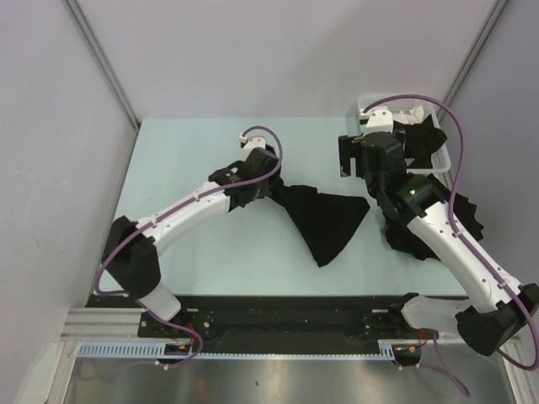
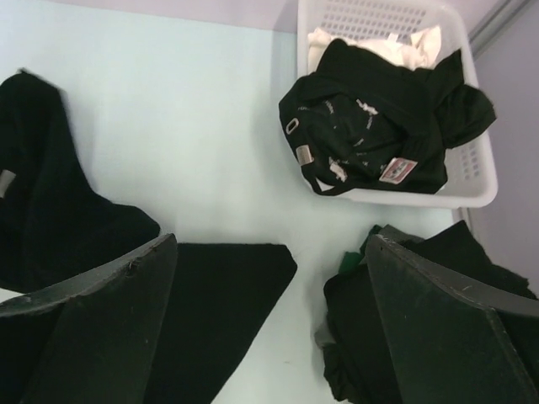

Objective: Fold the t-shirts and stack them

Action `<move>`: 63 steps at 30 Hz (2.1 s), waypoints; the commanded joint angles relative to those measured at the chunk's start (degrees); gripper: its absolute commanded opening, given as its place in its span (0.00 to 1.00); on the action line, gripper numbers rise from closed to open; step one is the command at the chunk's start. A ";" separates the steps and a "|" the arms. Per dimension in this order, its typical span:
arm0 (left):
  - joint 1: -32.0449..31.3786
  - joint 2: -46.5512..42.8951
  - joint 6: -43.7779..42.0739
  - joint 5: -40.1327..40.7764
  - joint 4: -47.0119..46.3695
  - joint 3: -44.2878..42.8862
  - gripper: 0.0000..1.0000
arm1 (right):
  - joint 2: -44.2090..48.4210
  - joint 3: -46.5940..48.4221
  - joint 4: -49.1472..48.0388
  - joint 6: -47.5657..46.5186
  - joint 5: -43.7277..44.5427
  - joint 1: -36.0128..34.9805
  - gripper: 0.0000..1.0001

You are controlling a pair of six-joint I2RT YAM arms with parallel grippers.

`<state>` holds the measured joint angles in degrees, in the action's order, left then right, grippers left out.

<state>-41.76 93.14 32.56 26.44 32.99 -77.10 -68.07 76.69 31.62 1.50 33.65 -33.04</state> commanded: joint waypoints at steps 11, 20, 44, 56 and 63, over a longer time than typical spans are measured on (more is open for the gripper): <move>2.03 -10.96 3.65 -2.70 3.30 10.30 0.00 | -17.86 6.36 1.08 9.13 -17.27 4.56 1.00; -0.78 -14.04 4.62 -4.20 4.71 13.91 0.00 | -42.98 33.51 1.08 10.72 -30.74 4.56 1.00; 5.11 1.23 -13.98 0.80 6.99 -23.18 0.00 | -21.06 15.25 1.43 9.05 -26.00 5.61 1.00; 6.25 10.94 -26.73 11.79 1.48 -62.33 0.00 | -17.44 12.26 1.87 8.26 -24.60 5.17 0.99; 7.65 -4.86 -34.23 21.98 -4.70 -45.53 0.00 | -16.92 10.33 1.52 9.49 -25.38 4.56 1.00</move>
<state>-35.31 98.83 4.25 40.62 34.48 -129.99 -86.76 87.85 34.26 10.52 8.14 -27.81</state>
